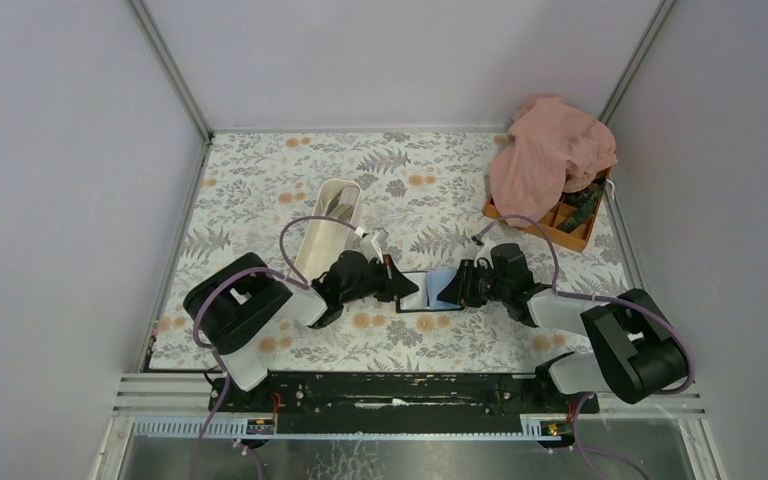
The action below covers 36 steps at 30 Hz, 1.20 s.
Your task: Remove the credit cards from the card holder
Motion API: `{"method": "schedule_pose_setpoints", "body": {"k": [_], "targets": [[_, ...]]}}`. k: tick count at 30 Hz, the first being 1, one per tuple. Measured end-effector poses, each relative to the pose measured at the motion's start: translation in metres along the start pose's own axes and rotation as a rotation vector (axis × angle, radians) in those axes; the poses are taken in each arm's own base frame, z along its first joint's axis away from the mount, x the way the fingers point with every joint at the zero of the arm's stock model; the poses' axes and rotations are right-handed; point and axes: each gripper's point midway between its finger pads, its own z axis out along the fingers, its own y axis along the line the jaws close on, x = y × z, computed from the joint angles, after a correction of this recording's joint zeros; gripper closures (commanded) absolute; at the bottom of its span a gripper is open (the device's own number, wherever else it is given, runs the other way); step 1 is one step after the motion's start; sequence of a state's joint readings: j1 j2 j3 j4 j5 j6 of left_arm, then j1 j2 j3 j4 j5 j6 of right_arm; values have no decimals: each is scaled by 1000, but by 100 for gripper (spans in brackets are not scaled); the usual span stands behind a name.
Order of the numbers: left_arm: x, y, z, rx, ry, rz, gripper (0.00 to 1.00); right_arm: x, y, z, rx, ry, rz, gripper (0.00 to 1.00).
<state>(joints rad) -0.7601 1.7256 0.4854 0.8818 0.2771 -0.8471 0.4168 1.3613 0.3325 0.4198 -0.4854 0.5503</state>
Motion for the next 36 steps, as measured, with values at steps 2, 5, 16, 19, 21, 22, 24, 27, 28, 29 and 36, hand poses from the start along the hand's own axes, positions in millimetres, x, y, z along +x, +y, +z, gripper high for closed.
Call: {"method": "schedule_pose_setpoints", "body": {"k": [2,5,16,19,21,22,24,27,28,29,36], "targets": [[6,-2,-2,6,9,-3,100,2,0,1,-6,6,2,70],[19,5,-7,-10,31,-20,100,2,1,1,-15,8,2,70],[26,18,-11,-56,36,-28,100,5,5,4,-48,25,4,70],[29,22,-10,-68,42,-30,100,6,7,6,-63,34,12,70],[31,25,-9,-71,46,-33,100,7,9,7,-81,41,21,70],[30,24,-8,-67,42,-31,100,8,10,8,-90,47,25,70],[30,24,-8,-65,40,-30,100,9,11,10,-106,56,34,70],[30,25,-8,-65,39,-27,100,11,14,12,-129,66,45,70],[30,25,-8,-65,38,-27,100,11,14,13,-133,69,47,70],[30,25,-8,-66,37,-26,100,12,15,12,-136,71,49,70],[26,25,-9,-69,29,-25,100,12,15,12,-135,73,44,70]]}}
